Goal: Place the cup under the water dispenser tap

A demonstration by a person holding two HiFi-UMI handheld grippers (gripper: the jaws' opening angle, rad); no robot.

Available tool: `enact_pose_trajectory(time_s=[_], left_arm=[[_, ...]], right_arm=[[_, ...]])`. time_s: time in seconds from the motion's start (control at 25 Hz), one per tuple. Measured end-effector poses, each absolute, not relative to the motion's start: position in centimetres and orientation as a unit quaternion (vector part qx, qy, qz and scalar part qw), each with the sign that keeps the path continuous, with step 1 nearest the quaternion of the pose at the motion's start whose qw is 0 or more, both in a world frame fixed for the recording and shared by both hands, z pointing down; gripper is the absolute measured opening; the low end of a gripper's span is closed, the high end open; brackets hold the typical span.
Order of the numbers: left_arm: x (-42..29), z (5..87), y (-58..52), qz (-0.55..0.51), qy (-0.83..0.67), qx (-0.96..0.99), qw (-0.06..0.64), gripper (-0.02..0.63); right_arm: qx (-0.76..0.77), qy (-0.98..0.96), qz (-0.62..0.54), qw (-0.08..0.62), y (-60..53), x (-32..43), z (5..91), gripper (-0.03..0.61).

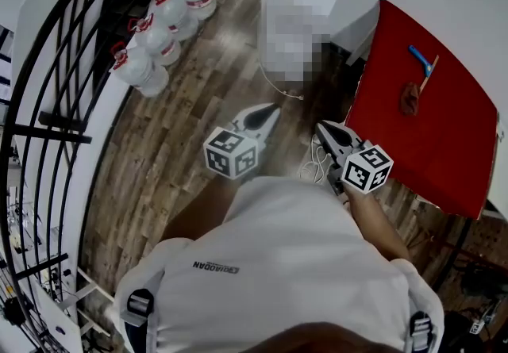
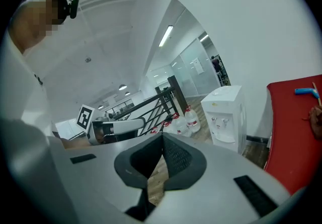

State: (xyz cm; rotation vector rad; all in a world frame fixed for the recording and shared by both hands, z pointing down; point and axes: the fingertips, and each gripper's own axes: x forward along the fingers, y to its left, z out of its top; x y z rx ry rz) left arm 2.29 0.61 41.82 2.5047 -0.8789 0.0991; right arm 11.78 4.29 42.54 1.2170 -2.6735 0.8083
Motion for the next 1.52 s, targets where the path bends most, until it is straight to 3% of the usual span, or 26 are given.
enact_pose_trajectory(time_s=[0.6, 1.52], left_arm=[[5.5, 42.1, 7.7, 0.063, -0.356, 0.904, 0.23, -0.003], [6.8, 42.3, 10.7, 0.071, -0.365, 0.901, 0.223, -0.003]], right_arm=[[0.401, -0.88, 0.244, 0.081, 12.1, 15.3, 44.2, 0.021], [0.383, -0.892, 0.223, 0.087, 14.3, 15.9, 44.0, 0.021]])
